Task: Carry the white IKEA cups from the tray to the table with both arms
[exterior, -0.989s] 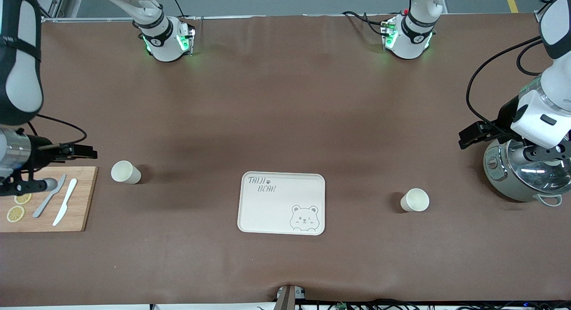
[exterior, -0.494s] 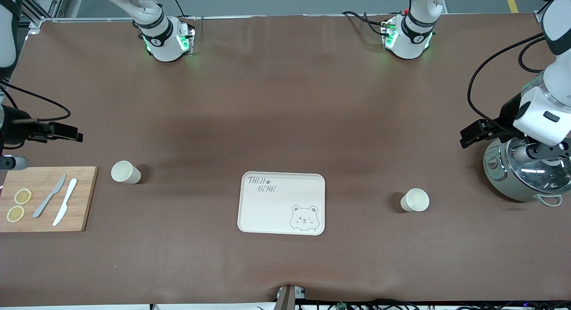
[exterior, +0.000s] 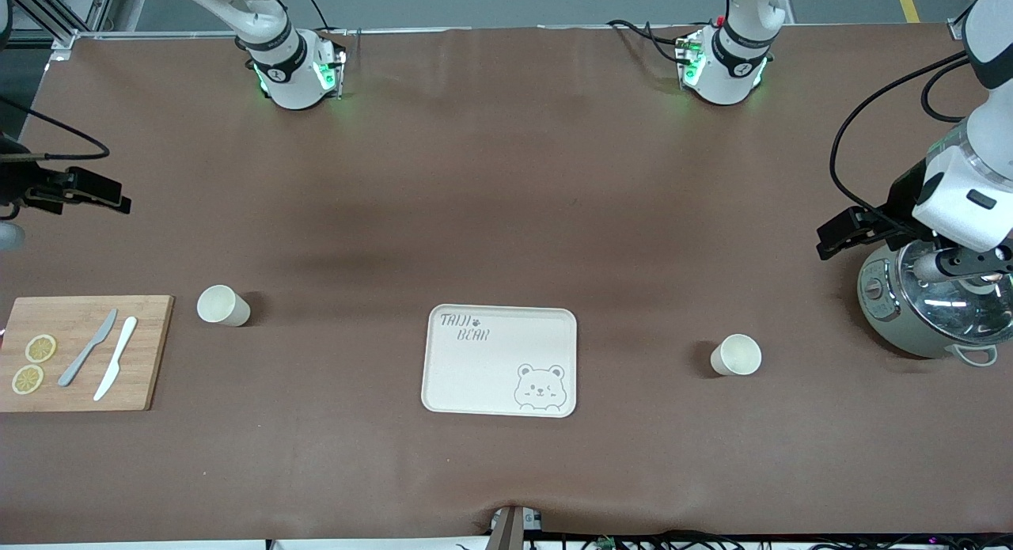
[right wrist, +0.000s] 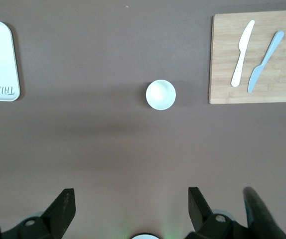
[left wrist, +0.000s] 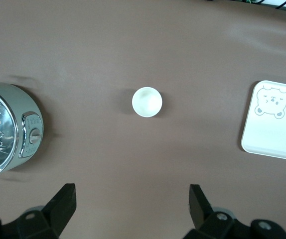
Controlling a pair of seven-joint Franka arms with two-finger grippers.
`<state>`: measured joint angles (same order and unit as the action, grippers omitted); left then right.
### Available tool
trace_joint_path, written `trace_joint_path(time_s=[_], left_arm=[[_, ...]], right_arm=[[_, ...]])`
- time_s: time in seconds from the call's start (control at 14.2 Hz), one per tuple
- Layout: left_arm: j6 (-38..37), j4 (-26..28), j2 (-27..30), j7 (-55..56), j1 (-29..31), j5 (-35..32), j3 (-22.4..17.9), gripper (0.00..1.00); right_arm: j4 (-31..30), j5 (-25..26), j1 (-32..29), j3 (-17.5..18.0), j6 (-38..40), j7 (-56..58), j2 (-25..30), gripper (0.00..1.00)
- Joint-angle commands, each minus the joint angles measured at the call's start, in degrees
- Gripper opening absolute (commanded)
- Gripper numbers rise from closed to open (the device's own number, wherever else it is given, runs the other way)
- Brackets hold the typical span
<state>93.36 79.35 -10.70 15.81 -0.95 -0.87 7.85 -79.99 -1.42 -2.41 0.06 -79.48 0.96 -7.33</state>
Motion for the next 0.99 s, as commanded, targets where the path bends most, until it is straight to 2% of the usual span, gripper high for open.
trace_joint_path(time_s=[0.0,0.35,0.49,0.92], left_arm=[[-1.16,-0.25,0.85,-0.69,0.16,0.69,0.23,1.0],[-1.16,-0.25,0.85,-0.87,0.43,1.04,0.06,1.0],[-1.07,-0.25,0.85,-0.87,0.43,1.04,0.06,1.0],[-1.07,-0.25,0.85,-1.05,0.43,1.13,-0.03,1.0]], right_arm=[[-5.7,1.33,0.04,-0.06,-1.37,-1.22,5.38,1.0],[-8.86,1.42,-0.13,-0.15,-1.9,-1.31,9.96,1.0],[-11.58,1.42,-0.22,-0.15,-4.61,-1.49,11.54,1.0],[-12.13,1.5,-0.4,-0.15,-5.25,-2.63,11.11,1.0]])
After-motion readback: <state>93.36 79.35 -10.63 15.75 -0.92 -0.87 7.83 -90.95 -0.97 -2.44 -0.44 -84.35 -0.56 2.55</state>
